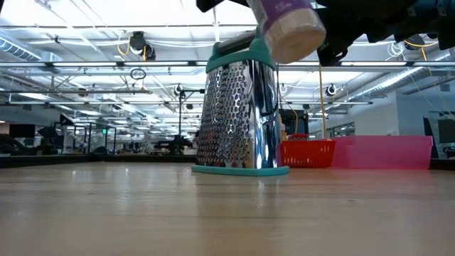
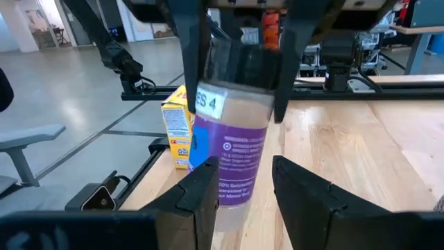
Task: Pick & Place Kitchen Items
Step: Put the purple seasoning bottle into the orange bin
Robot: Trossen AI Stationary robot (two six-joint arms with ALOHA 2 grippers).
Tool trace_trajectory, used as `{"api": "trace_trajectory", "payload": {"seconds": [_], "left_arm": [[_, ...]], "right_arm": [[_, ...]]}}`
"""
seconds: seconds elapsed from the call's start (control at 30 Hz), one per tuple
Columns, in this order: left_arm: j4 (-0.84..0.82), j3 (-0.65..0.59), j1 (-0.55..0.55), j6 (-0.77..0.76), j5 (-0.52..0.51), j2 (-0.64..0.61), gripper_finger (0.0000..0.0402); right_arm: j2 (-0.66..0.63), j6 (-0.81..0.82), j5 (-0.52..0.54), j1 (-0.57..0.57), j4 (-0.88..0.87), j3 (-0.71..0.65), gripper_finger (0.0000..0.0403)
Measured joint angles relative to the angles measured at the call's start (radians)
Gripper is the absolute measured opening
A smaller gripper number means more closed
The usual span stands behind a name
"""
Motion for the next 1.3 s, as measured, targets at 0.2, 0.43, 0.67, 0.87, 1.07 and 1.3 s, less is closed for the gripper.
{"api": "trace_trajectory", "payload": {"seconds": [0.2,0.43,0.67,0.87,1.07,1.3], "left_arm": [[0.017,0.0,0.019,0.021,0.024,0.0,0.021],[0.04,0.017,0.018,0.056,0.026,0.001,0.0204],[0.037,0.017,0.022,0.063,0.022,0.001,0.021],[0.036,0.019,0.023,0.073,0.0,0.002,0.0206],[0.036,0.019,0.024,0.077,-0.005,0.005,0.0212],[0.037,0.019,0.024,0.08,0.003,0.02,0.0207]], "right_arm": [[0.0,0.003,0.001,-0.002,-0.026,0.0,0.0142],[0.0,0.048,-0.002,-0.002,-0.02,0.0,0.0171],[0.0,0.085,-0.036,-0.003,-0.038,0.016,0.0206],[0.0,0.08,-0.056,0.015,-0.064,0.047,0.0224],[0.001,0.086,-0.054,0.018,-0.058,0.048,0.0225],[0.107,0.085,-0.048,0.017,-0.072,0.139,0.0223]]}}
